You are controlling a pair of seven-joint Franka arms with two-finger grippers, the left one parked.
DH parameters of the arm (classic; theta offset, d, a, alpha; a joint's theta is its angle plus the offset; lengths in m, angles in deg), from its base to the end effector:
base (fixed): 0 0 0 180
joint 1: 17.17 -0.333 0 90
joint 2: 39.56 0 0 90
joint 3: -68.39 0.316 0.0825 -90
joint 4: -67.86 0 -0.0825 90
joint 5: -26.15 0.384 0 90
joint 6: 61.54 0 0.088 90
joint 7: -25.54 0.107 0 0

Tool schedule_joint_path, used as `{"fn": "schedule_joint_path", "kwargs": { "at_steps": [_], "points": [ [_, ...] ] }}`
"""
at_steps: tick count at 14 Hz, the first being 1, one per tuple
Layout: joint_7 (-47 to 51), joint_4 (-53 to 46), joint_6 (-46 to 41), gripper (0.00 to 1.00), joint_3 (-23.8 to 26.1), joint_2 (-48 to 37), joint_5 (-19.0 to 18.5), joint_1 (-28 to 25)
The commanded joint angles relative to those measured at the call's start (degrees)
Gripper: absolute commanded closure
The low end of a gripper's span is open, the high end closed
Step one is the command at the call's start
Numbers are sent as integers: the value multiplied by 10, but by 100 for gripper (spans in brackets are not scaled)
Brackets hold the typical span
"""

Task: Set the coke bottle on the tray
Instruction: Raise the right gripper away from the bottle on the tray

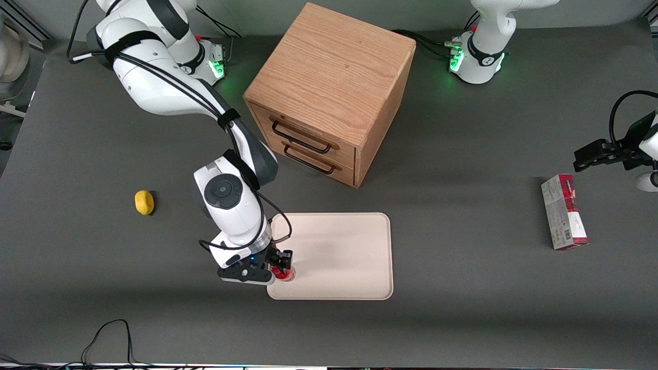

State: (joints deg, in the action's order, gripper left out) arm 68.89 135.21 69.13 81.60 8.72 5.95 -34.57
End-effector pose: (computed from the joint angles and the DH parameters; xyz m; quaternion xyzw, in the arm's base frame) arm 0.7077 0.3426 0.3201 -0.9856 0.0640 -0.1536 0.0295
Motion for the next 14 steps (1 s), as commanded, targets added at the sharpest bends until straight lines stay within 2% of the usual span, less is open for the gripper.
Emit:
{"fn": "schedule_joint_path", "kwargs": {
  "at_steps": [1, 3, 4, 5, 7, 8, 9, 12, 14],
  "points": [
    [14, 4, -14, 0, -1, -34, -19, -1],
    [-10, 5, -94, 0, -3, -73, -15, -2],
    [-48, 15, -141, 0, -5, -110, 6, -1],
    [-88, 41, -176, 0, -23, -149, 50, -2],
    [-168, 100, -231, 0, -92, -237, 136, -10],
    [-236, 137, -260, 0, -121, -285, 168, -10],
    [-294, 169, -287, 0, -144, -331, 184, -4],
    [-360, 241, -355, 0, -172, -438, 187, 32],
    [-369, 289, -365, 0, -183, -501, 187, 42]
  ]
}}
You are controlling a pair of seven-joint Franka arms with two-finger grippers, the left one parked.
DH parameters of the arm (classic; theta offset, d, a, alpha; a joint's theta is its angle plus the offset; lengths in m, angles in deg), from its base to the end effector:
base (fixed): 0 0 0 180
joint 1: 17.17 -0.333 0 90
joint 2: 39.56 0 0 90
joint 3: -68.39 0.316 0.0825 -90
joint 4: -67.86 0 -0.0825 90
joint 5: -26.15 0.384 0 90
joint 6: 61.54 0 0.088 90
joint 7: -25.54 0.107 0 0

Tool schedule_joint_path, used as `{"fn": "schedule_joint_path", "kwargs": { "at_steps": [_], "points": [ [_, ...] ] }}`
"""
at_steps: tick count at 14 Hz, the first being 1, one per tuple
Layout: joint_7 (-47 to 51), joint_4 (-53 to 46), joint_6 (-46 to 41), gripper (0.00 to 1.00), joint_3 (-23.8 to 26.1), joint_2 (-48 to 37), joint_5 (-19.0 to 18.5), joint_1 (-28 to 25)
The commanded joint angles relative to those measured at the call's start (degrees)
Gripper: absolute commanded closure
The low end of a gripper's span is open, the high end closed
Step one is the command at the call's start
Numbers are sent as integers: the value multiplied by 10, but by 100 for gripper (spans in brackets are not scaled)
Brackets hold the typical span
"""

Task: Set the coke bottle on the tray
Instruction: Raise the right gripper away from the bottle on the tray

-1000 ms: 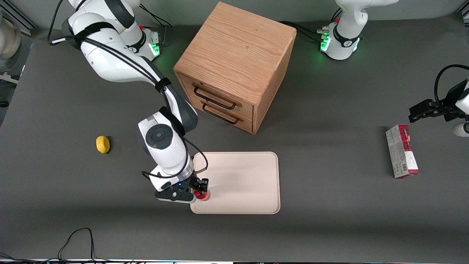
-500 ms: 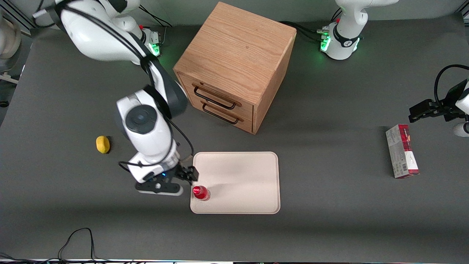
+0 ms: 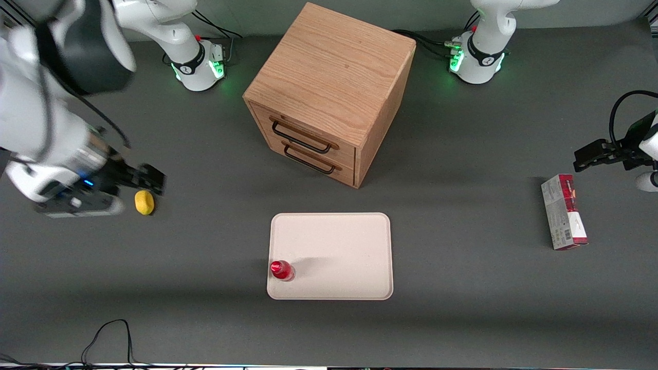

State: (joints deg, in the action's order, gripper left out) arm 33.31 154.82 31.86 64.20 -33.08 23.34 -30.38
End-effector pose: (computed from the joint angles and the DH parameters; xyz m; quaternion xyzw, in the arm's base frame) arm 0.5868 0.0905 0.5903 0.9995 0.0126 0.0040 0.0283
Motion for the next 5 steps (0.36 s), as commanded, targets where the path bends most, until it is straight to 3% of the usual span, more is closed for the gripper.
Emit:
{"fn": "schedule_joint_path", "kwargs": {
  "at_steps": [1, 5],
  "points": [
    [-14, 108, 7, 0, -23, -106, 13, 0],
    [-11, 114, 6, 0, -32, -125, 13, 2]
  ]
}}
